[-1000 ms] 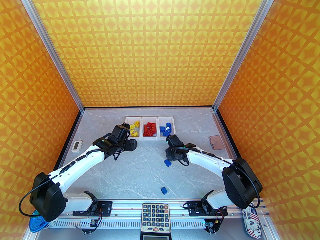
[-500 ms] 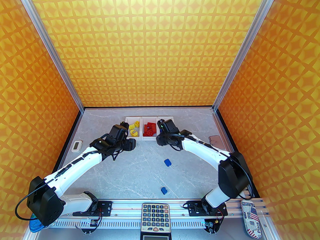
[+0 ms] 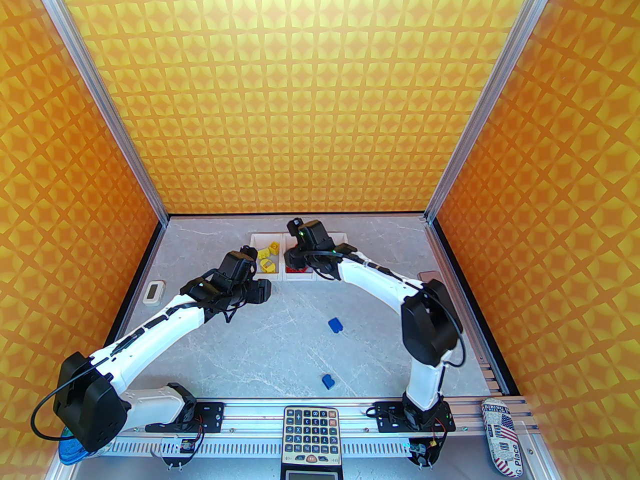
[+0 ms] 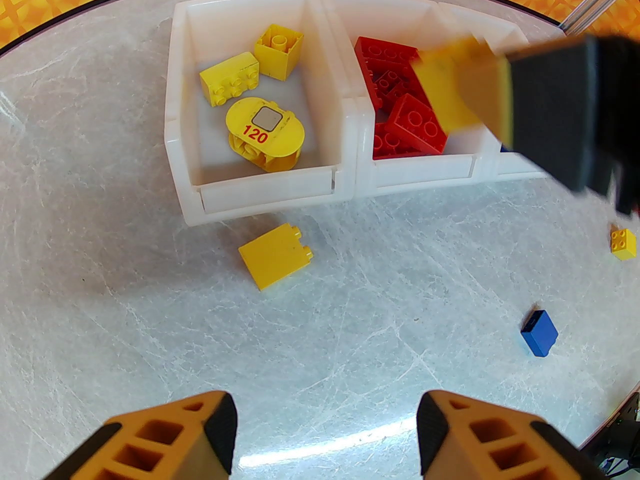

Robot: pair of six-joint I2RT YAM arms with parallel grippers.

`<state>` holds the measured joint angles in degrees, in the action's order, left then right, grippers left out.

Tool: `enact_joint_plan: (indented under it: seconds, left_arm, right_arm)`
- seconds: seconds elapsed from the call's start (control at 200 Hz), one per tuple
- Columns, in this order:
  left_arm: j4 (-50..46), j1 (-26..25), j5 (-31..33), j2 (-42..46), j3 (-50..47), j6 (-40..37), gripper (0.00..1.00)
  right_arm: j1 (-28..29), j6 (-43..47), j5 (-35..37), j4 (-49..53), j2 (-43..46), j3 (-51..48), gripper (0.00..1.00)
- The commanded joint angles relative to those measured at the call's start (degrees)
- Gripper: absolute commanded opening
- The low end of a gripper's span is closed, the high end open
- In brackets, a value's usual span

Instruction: Sort the legos into containers by color

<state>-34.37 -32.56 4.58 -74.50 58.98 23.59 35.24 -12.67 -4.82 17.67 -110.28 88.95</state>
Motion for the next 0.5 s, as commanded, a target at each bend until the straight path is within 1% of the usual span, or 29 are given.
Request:
enact_joint_plan:
  seconds: [0.0,0.11,0.255,0.495]
  left_arm:
    - [-2.02,0.48,1.05,1.86,0.81,1.56,0.64]
    - [-2.34,0.48,1.08,3.09,0.70,1.57,0.64]
    - [-3.29,0.43,1.07,4.51,1.18,1.67,0.64]
    - [-3.68,0.17,1.20,6.65,0.35,3.74,0.63]
  right_arm:
    - [0.09,-2.78,-1.36,-5.54,-3.93,3.96,0.28]
    - [0.27,-4.59,-2.80,-6.03,-9.14,9.82,0.28]
    - [0.44,-4.39,-3.26,-4.22,-14.89,17.17,0.28]
    - [0.44,-3.33,-3.35,-0.41,-21.04,24.55,0.28]
